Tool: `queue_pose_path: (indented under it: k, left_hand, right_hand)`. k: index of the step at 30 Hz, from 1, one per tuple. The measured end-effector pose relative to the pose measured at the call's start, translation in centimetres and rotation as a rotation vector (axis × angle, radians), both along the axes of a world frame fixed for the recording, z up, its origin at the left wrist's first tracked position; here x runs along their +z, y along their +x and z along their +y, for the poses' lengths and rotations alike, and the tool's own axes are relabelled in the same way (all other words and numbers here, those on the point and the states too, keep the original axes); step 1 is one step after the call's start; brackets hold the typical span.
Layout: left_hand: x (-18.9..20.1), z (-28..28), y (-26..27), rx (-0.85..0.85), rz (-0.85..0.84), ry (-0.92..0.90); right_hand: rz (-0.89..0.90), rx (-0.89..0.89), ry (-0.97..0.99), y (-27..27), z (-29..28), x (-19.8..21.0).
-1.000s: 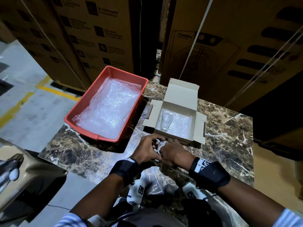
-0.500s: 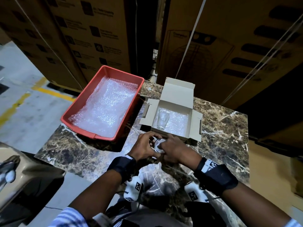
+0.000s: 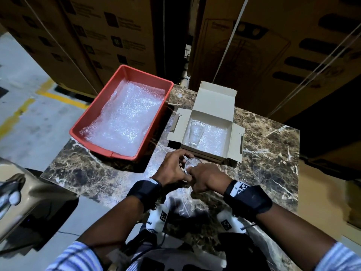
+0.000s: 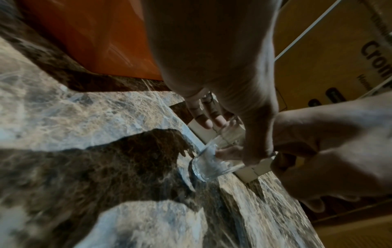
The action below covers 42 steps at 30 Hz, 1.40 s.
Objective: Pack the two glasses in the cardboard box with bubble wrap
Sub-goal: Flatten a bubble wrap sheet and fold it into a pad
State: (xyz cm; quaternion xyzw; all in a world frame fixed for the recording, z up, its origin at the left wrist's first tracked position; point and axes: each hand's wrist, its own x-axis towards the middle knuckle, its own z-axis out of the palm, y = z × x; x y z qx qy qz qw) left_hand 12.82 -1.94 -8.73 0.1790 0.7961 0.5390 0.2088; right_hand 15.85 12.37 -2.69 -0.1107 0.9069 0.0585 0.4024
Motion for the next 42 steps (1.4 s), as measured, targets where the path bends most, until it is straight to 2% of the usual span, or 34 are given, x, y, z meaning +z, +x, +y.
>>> queue_pose_path:
  k: [6, 11, 14, 20, 27, 31, 36, 42]
  left_hand:
    - [0.4, 0.0, -0.3, -0.031, 0.022, -0.052]
    - [0.7, -0.1, 0.2, -0.009, 0.057, -0.064]
    - [0.7, -0.1, 0.2, -0.013, 0.061, -0.077]
    - [0.9, 0.0, 0.3, 0.011, 0.031, -0.064]
    - [0.8, 0.1, 0.5, 0.023, 0.081, -0.055]
    - [0.7, 0.2, 0.7, 0.017, 0.138, -0.068]
    - [1.2, -0.2, 1.0, -0.019, 0.209, -0.071]
    - [2.8, -2.0, 0.5, -0.065, 0.128, -0.09]
  right_hand:
    - [-0.017, -0.036, -0.029, 0.0, 0.0, 0.0]
    - [-0.06, -0.186, -0.23, -0.6, 2.3, 1.7]
    - [0.008, -0.171, -0.191, -0.5, 2.1, 2.3]
    - [0.062, -0.143, -0.149, 0.6, 0.1, 0.2]
    - [0.029, -0.2, -0.178, 0.3, 1.1, 0.1]
    - [-0.039, -0.218, -0.264, -0.4, 2.6, 1.7]
    - [0.052, -0.307, -0.404, -1.4, 2.8, 3.2]
    - [0.165, -0.303, -0.51, -2.6, 3.5, 4.3]
